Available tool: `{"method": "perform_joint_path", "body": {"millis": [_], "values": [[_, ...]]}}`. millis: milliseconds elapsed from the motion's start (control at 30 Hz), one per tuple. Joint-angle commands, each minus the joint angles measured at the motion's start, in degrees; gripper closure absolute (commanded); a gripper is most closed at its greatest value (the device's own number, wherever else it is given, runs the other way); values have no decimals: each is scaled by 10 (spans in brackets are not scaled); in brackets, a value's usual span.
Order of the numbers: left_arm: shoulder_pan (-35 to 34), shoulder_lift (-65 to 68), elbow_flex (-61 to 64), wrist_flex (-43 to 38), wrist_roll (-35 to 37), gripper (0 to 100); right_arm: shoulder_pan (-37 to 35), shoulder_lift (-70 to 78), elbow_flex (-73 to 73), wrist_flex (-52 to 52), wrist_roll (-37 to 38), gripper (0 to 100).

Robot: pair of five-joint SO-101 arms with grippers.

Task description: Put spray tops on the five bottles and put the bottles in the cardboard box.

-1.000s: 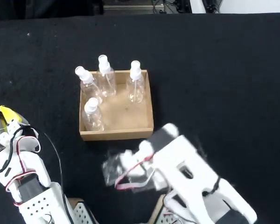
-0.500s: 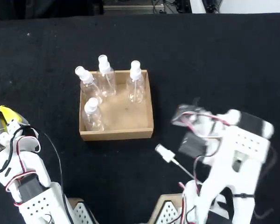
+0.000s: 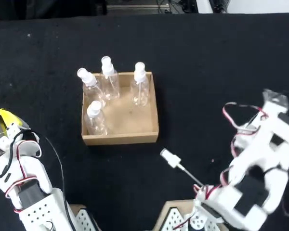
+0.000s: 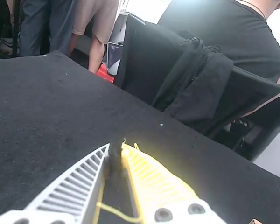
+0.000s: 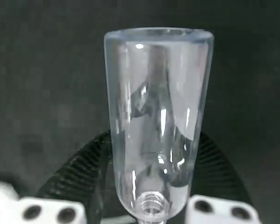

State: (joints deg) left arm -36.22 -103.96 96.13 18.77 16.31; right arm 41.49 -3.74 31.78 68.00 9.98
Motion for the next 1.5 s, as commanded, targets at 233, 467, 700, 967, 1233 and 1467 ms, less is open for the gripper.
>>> {"method": "perform_joint_path", "body": {"millis": [233,467,700,967,1233,1467], "values": [[-3,-7,7,-4,4,968,-82,81,-163,77,-199,606],[-4,-7,7,-4,4,968,-102,81,-219,159,-114,536],[-1,-7,7,-4,3,967,-66,86,-293,271,502,536],[0,-7,12,-4,3,967,29,82,-247,214,1052,536],[0,-7,12,-4,2,967,23,80,-179,149,1150,537],[0,-7,12,-4,3,967,-15,81,-115,62,1175,537]]}}
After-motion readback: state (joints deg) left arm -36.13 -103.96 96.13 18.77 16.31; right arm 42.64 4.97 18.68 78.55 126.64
